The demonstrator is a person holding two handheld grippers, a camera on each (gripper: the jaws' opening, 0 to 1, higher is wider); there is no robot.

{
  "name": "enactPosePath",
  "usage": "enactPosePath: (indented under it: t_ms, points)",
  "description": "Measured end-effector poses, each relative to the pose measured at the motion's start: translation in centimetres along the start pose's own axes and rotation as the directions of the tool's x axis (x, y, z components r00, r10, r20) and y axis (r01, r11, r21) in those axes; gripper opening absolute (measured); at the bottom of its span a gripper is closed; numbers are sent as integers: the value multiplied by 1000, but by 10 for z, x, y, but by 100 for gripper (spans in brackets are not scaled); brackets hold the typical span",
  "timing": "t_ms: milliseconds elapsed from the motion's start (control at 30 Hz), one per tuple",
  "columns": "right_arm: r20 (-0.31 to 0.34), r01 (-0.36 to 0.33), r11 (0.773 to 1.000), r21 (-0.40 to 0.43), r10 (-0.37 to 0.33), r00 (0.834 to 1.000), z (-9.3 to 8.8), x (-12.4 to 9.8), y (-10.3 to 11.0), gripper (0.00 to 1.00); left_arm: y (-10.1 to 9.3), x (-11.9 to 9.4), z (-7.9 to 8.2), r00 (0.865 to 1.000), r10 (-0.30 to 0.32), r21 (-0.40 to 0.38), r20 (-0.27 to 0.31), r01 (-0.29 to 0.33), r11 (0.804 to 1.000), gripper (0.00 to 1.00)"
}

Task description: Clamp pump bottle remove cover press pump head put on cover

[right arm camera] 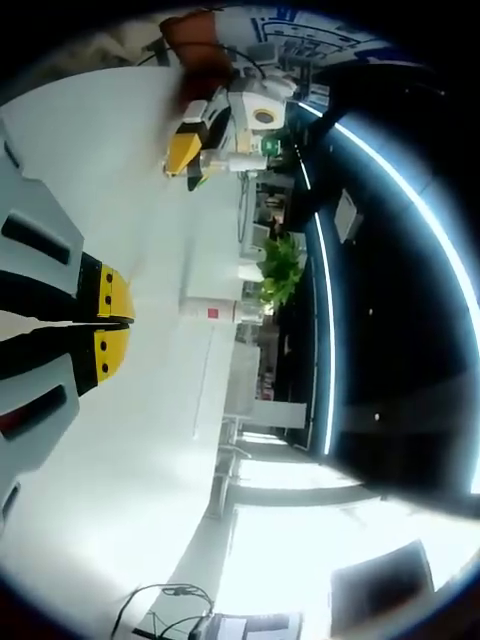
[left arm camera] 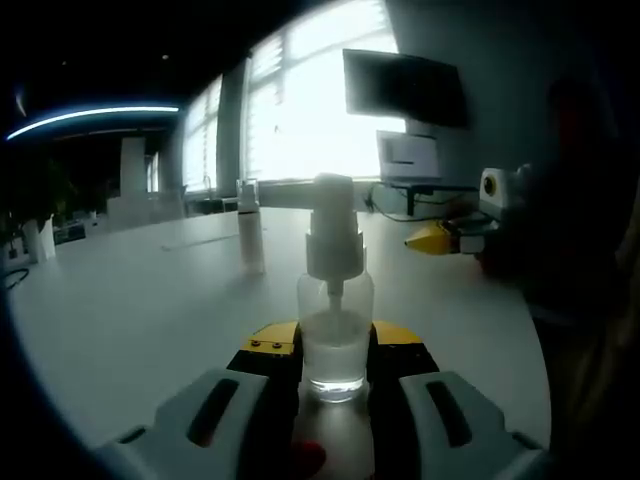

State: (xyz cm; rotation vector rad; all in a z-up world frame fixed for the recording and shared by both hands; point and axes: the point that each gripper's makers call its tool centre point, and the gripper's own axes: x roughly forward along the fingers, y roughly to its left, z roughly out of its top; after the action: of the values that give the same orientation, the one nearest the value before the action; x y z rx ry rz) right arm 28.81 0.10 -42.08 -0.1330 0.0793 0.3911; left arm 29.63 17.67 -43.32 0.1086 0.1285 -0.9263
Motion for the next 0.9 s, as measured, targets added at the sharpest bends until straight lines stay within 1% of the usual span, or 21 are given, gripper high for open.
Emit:
enactPosePath:
  t_ms: [667,900]
  points:
    - [7,21,999,29,-21,1000,0,-2,-5,0,-1,0,0,1000,0,4,-4,0,1000,16]
    - [4,25,1000,14,-26,1000,0,0,-6,0,0,0,-1,1000,1,3,-4,-1,1000,16]
